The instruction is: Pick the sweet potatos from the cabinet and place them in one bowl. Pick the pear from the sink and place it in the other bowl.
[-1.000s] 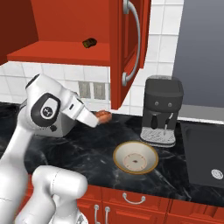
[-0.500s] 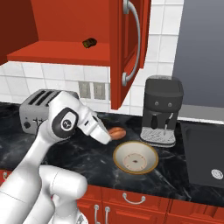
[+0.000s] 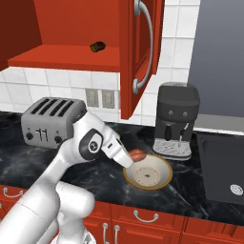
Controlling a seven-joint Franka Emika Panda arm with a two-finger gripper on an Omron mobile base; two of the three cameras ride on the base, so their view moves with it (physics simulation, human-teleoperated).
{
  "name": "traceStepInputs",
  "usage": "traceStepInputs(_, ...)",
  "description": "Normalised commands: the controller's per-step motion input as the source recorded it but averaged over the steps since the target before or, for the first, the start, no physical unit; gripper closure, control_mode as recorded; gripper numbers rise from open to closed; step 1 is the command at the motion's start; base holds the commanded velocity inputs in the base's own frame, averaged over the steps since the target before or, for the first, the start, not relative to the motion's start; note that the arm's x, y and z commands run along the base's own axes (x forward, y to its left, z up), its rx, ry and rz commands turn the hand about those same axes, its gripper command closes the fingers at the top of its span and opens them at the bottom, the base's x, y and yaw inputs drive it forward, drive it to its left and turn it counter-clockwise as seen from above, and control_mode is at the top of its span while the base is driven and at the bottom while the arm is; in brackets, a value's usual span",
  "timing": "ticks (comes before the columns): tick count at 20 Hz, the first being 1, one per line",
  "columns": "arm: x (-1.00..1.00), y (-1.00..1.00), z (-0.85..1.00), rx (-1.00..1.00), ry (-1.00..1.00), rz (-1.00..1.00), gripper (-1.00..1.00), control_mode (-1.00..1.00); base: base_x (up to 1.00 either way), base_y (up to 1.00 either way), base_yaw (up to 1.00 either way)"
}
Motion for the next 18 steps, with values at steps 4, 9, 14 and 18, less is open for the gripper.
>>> traceStepInputs(4,0.16,-0.22,-0.51,0.07,0.01,0.00,1.00,-1.00,0.00,0.00,0.00)
traceStepInputs(9,0.20,-0.11,-0.49,0.02,0.00,0.01,1.00,-1.00,0.00,0.00,0.00)
traceStepInputs(14,0.26,-0.12,-0.43,0.00,0.00,0.02,1.00,-1.00,0.00,0.00,0.00)
traceStepInputs(18,0.25,-0.12,-0.34,0.00,0.00,0.02,1.00,-1.00,0.00,0.00,0.00)
